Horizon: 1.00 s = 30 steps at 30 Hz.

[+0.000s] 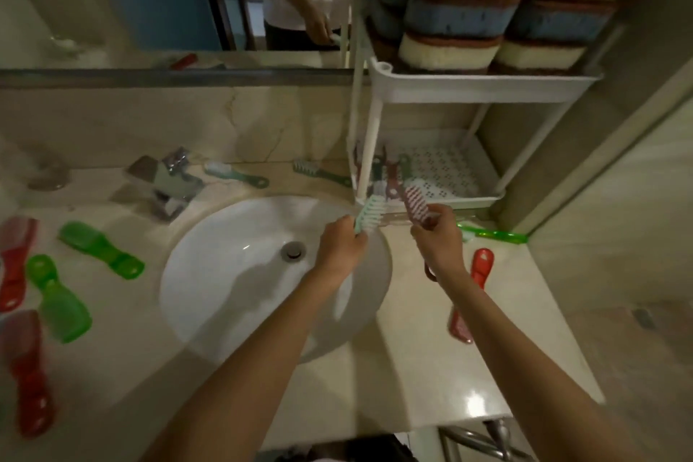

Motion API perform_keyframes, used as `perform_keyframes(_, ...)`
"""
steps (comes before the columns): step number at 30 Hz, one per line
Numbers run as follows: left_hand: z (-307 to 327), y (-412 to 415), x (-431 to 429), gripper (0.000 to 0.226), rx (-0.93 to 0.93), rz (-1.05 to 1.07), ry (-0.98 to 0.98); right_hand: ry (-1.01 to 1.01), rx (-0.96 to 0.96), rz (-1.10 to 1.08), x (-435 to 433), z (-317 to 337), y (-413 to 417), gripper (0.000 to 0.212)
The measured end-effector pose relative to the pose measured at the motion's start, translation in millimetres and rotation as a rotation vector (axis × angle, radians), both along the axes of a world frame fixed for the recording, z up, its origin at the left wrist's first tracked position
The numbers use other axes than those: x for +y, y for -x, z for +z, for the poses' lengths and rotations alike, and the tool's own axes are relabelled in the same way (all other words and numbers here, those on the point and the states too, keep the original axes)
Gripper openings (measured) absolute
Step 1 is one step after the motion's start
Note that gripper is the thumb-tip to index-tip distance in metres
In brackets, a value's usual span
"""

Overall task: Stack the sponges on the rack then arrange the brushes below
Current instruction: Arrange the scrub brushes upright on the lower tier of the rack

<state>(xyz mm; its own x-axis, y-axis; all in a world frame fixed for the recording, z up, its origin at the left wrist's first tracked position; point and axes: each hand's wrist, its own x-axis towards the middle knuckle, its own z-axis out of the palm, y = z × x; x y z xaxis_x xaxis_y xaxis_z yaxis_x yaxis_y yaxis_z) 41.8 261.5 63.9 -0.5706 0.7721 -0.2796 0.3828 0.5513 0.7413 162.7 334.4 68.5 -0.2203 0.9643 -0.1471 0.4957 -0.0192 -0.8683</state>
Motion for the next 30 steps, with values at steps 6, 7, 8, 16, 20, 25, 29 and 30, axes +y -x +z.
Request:
perform_keyframes(6, 7.2, -23.2, 90.9, 0.03, -0.19, 0.022, 0.014, 0.126, 0.01, -0.033, 114.3, -13.7, -6.0, 0.011)
perform_keyframes(7, 5.8, -22.4, 105.5, 0.029, -0.203, 0.03, 0.034, 0.162, 0.028, -0.033, 131.2, -15.2, -1.9, 0.006)
perform_keyframes(8, 5.4, -20.8, 117.8, 0.028, -0.21, 0.047, 0.045, 0.193, 0.034, -0.027, 146.9, -17.1, 2.5, 0.018)
perform_keyframes(16, -21.0, 10.5, 177.5, 0.009, -0.377, 0.316, -0.005, 0.153, -0.219, 0.167, 219.0, -54.8, 50.8, 0.029)
perform_keyframes(20, -25.3, 15.5, 184.2, 0.02, -0.429, 0.395, -0.055, 0.057, -0.285, 0.168, 229.3, -59.8, 67.3, 0.028)
perform_keyframes(25, -20.6, 11.7, 186.9, 0.013, -0.45, 0.43, -0.075, 0.015, -0.346, 0.164, 234.8, -67.7, 74.0, 0.031)
perform_keyframes(29, -30.3, 20.3, 188.4, 0.02, -0.423, 0.495, -0.075, -0.014, -0.382, 0.169, 236.3, -66.7, 75.4, 0.031)
perform_keyframes(30, -31.8, 21.6, 188.9, 0.023, -0.435, 0.505, -0.068, -0.01, -0.389, 0.169, 235.6, -66.0, 75.7, 0.031)
